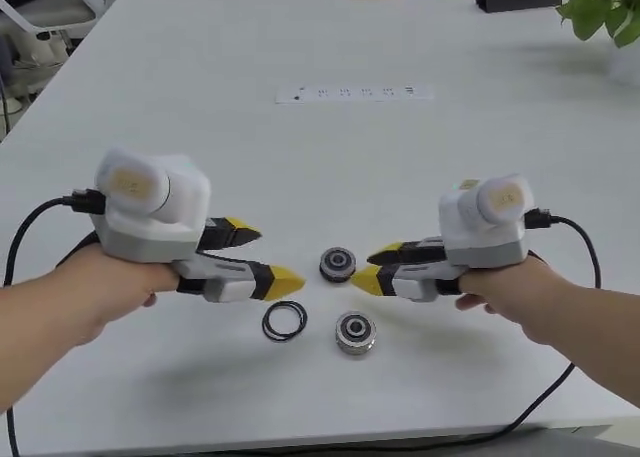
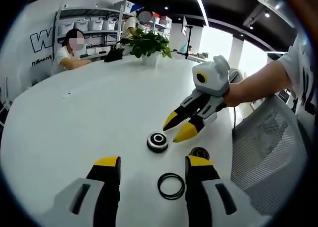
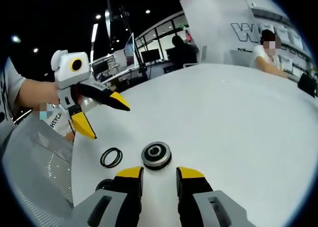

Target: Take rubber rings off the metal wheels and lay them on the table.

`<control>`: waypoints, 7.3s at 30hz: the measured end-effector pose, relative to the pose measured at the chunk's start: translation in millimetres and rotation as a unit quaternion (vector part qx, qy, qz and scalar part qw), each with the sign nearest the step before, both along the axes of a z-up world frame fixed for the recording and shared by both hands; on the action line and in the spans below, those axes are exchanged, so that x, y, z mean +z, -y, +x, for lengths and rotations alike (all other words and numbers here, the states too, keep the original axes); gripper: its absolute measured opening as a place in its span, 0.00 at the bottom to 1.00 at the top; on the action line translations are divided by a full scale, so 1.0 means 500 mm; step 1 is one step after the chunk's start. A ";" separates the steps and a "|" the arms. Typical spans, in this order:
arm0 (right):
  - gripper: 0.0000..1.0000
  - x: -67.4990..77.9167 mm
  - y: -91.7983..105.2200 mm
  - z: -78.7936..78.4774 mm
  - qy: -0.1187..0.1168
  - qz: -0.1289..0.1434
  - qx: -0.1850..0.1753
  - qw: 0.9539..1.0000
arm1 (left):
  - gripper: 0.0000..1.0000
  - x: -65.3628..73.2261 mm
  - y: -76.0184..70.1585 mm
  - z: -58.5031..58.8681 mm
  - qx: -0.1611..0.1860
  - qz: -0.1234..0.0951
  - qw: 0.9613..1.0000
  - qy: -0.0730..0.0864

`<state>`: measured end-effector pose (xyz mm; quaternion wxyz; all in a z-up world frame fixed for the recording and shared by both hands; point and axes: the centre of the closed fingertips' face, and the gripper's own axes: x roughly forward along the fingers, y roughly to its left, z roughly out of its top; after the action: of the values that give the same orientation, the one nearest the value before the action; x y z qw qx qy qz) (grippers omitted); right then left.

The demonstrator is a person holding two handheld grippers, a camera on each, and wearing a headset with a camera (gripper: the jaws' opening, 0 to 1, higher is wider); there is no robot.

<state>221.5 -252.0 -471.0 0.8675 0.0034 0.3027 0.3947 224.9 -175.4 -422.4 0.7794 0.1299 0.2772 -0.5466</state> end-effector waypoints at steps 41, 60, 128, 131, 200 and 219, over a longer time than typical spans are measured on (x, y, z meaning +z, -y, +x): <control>0.28 -0.006 -0.008 -0.005 0.009 0.004 0.000 1.000 | 0.26 -0.050 0.105 0.006 -0.037 0.011 0.999 -0.011; 0.28 -0.009 -0.005 -0.006 0.011 0.005 0.000 1.000 | 0.15 -0.070 0.125 0.014 -0.044 0.026 0.999 -0.014; 0.12 -0.018 -0.016 -0.001 0.036 -0.043 0.022 0.998 | 0.07 -0.079 0.130 0.018 -0.041 0.054 0.997 0.042; 0.12 -0.018 -0.016 -0.001 0.036 -0.043 0.022 0.998 | 0.07 -0.079 0.130 0.018 -0.040 0.053 0.997 0.039; 0.00 0.023 -0.010 0.006 -0.045 0.109 -0.091 0.989 | 0.06 -0.078 0.127 0.017 -0.024 0.042 0.998 0.050; 0.00 0.029 -0.022 0.007 -0.046 0.123 -0.083 0.988 | 0.07 -0.078 0.127 0.017 -0.023 0.043 0.997 0.053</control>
<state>225.0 -241.1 -456.5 0.8753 0.1530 0.2906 0.3549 233.6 -238.8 -461.5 0.7740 0.1986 0.2554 -0.5443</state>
